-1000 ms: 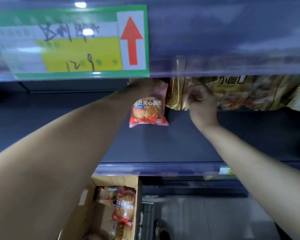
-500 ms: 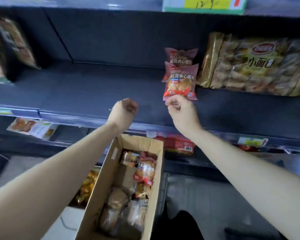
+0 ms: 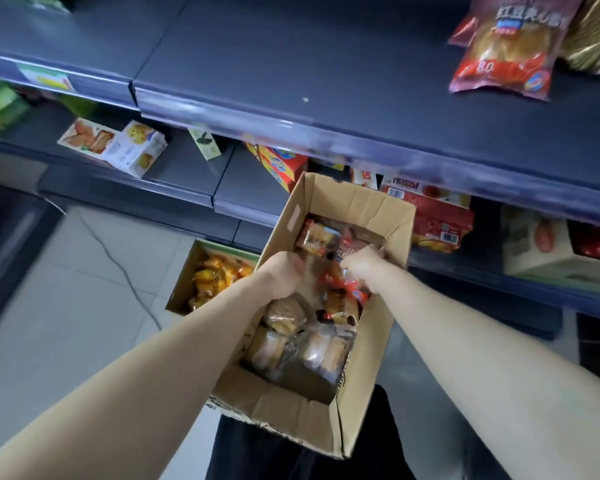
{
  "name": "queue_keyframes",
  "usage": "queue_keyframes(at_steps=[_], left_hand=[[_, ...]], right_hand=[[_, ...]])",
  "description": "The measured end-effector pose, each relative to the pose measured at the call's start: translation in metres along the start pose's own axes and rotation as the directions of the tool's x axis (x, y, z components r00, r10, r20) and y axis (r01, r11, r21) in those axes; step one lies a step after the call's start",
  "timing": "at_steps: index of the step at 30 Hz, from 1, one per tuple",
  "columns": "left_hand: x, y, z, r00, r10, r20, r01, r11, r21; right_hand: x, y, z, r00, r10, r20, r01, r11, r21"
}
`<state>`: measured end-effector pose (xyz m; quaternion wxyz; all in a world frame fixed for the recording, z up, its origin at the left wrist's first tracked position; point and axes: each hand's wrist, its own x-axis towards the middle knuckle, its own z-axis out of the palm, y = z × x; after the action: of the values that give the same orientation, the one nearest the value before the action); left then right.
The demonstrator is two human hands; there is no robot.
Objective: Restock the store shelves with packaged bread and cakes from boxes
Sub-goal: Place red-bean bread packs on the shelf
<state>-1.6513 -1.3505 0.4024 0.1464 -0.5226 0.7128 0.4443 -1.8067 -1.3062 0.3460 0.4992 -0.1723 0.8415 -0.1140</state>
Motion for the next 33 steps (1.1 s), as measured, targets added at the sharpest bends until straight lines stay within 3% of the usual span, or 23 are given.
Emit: queue_keyframes(at_steps=[3,6,11,15,19,23,27,33], left_hand=[[0.002,-0.02,0.009,0.996,-0.08,0.044,0.079,0.997,0.019],[0.005,-0.033,0.015,0.98,-0.162,0.117,0.166,0.986,-0.021],[0.012,-0.036,0.021,0.982,-0.154,0.111,0.167,0.979,-0.119],[0.009,-0.031,0.013,0.982,-0.156,0.108,0.172,0.973,-0.157],[-0.002,-0.016,-0.002,0.981,-0.151,0.119,0.173,0.964,-0.2],[-0.024,0.007,-0.028,0.981,-0.127,0.145,0.161,0.954,-0.252],[-0.043,0.035,-0.062,0.995,-0.064,0.076,0.084,0.952,-0.296],[-0.065,0.098,-0.093,0.994,0.088,-0.067,-0.105,0.944,-0.313]], right_hand=[[0.025,0.001,0.013,0.991,0.013,-0.133,-0.036,0.985,-0.17],[0.052,0.0,0.014,0.997,0.056,-0.051,-0.064,0.982,-0.177],[0.06,-0.006,0.012,0.999,-0.01,-0.05,-0.014,0.887,-0.462],[0.038,-0.009,0.011,0.999,-0.016,-0.033,0.0,0.893,-0.449],[0.008,-0.014,0.007,0.986,-0.146,0.084,0.168,0.878,-0.447],[-0.035,-0.023,-0.014,0.935,-0.341,0.101,0.346,0.802,-0.487],[-0.095,-0.042,-0.067,0.904,-0.427,0.029,0.38,0.771,-0.512],[-0.164,-0.07,-0.173,0.824,-0.523,-0.217,0.365,0.784,-0.501]])
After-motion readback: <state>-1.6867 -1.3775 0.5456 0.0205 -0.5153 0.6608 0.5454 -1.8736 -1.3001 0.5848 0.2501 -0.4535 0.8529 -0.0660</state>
